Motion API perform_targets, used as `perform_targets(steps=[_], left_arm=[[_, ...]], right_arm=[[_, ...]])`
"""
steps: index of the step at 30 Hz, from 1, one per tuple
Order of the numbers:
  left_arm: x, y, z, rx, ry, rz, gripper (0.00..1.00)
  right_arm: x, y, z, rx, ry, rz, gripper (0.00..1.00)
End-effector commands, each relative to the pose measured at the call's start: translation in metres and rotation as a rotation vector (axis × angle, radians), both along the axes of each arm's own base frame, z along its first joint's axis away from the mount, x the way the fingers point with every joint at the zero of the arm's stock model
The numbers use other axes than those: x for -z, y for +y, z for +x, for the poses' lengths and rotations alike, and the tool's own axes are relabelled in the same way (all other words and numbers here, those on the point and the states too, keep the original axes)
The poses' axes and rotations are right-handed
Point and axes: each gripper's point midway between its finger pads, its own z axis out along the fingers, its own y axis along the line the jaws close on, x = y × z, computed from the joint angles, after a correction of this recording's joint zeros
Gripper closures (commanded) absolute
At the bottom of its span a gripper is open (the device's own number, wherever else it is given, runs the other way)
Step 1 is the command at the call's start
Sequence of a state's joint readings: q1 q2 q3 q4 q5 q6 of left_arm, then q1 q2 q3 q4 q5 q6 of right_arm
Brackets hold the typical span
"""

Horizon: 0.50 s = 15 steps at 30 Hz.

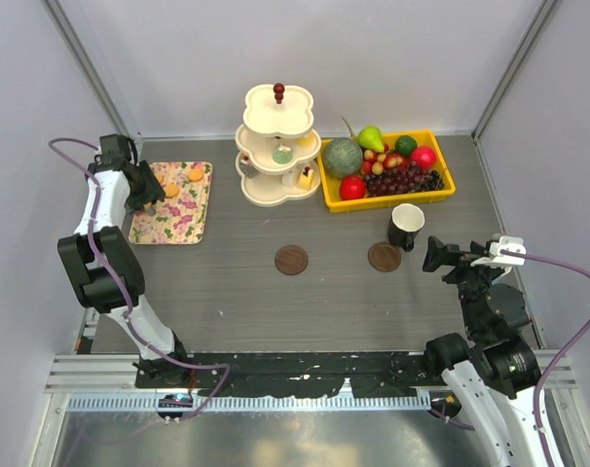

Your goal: Serve the afternoon tea

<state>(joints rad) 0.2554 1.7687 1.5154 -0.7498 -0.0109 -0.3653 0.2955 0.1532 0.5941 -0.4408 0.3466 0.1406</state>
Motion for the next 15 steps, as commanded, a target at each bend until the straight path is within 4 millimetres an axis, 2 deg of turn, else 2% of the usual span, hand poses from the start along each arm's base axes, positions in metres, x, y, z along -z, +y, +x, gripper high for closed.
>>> perform_targets(steps=[1, 6, 15], left_arm=[[-0.013, 0.015, 0.02, -0.035, -0.07, 0.013, 0.42], [-0.004, 0.01, 0.028, -0.021, -0.063, -0.027, 0.43], [0.008, 0.001, 0.029, -0.012, -0.043, -0.081, 0.46]], right_arm=[[-0.008, 0.0, 0.004, 0.007, -0.026, 0.0, 0.02], [-0.007, 0.0, 0.005, 0.009, -0.02, -0.004, 0.02], [-0.007, 0.0, 0.005, 0.01, -0.018, -0.003, 0.02]])
